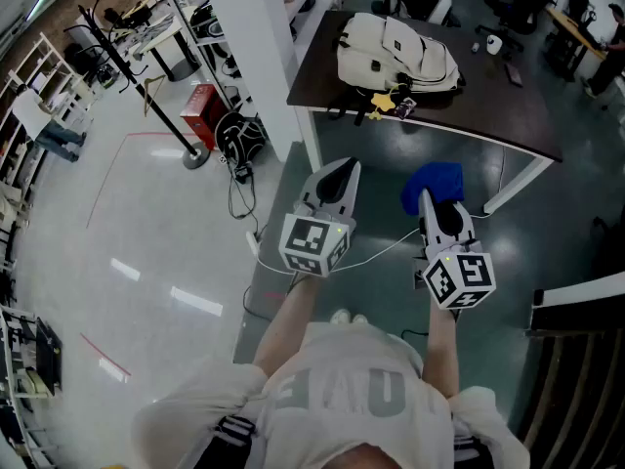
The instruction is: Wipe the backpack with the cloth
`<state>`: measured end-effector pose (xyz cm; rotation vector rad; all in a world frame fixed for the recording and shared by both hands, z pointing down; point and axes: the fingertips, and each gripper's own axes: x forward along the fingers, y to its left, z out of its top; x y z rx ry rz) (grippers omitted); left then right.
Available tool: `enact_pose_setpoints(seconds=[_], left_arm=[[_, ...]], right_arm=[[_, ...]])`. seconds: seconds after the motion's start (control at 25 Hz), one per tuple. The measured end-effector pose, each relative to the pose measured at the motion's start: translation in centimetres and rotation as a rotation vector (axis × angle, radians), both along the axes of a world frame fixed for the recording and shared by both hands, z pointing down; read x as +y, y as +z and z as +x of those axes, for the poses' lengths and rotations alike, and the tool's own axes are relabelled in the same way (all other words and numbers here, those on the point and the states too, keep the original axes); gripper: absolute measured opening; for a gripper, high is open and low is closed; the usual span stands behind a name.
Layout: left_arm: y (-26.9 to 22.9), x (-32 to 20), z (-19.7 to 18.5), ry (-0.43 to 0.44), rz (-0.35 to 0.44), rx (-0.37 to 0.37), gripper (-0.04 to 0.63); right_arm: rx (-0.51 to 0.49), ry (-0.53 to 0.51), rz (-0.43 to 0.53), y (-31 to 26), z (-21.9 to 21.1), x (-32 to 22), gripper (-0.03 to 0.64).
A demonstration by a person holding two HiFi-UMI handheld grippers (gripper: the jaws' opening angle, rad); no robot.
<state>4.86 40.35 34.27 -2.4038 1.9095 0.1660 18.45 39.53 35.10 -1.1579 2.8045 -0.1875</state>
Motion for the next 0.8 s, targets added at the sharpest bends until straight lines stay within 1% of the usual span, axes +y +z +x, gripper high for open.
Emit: enact_pose_setpoints(seconds=[0.12,0.24,0.64,0.8], left_arm=[[-0.2,0.3,-0.2,-0.004,0.004,-0.004,-0.002],[-0.3,0.4,-0.2,-0.006,0.005,-0.005,-0.002],[-0.5,1.0,-0.2,-0.021,0.01,-0.005,-0.002],[0.2,1.0,-0.3,-0.035,0.001,-0.009,-0.002]], right_arm=[[0.011,0.007,0.035,-0.7,-0.2,0.2,0.043],[0.0,0.002,0.049,-1.3,-0.2,0.4,0.043],[0.004,0.001,0.051,-1.0,0.4,0.4,0.043],[-0.02,-0.024,0.034,-0.4,0.8,0.4,0.043]])
